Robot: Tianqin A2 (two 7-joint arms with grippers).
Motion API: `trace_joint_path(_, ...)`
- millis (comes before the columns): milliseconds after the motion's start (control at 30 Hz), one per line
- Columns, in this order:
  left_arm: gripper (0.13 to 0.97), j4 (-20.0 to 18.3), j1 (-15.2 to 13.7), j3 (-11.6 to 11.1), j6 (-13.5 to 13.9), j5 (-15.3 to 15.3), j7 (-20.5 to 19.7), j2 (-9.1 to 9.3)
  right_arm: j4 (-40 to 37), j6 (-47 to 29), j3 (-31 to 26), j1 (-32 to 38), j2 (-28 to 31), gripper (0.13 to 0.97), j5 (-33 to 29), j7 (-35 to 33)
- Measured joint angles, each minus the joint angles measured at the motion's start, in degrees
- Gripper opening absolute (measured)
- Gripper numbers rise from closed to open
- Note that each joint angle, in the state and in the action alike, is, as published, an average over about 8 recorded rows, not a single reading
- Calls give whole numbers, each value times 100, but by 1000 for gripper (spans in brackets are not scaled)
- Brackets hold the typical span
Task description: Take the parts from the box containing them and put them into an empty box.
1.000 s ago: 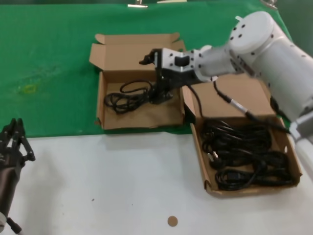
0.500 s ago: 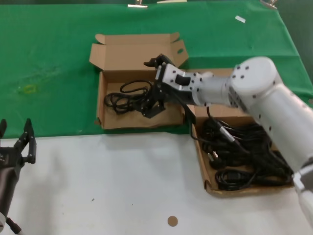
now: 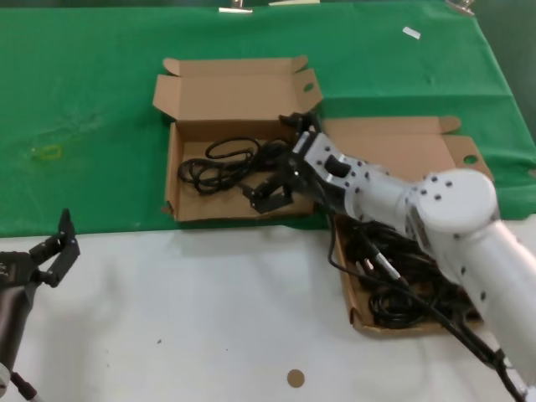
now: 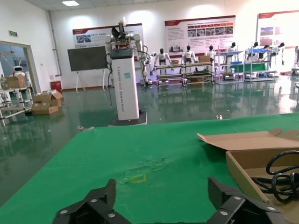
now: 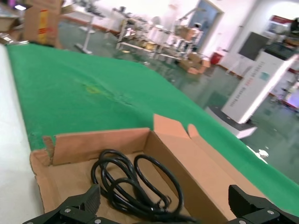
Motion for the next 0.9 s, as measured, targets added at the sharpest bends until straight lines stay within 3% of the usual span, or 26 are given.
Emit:
trace_joint_path(167, 679, 0, 0, 0, 0, 0, 2, 0, 512, 320, 202, -517, 83, 960, 179, 164)
trace_joint_path(467, 846, 0, 0, 0, 0, 0, 1, 0, 1438, 899, 568, -1451, 233, 966, 503, 460)
trace_joint_path(767, 941, 0, 0, 0, 0, 0, 0, 0, 2361, 1477, 934, -2384, 382, 966, 826, 757)
trace_joint_path(900, 941, 0, 0, 0, 0, 0, 0, 0, 2773, 1735, 1097, -2801, 449, 966, 971, 889)
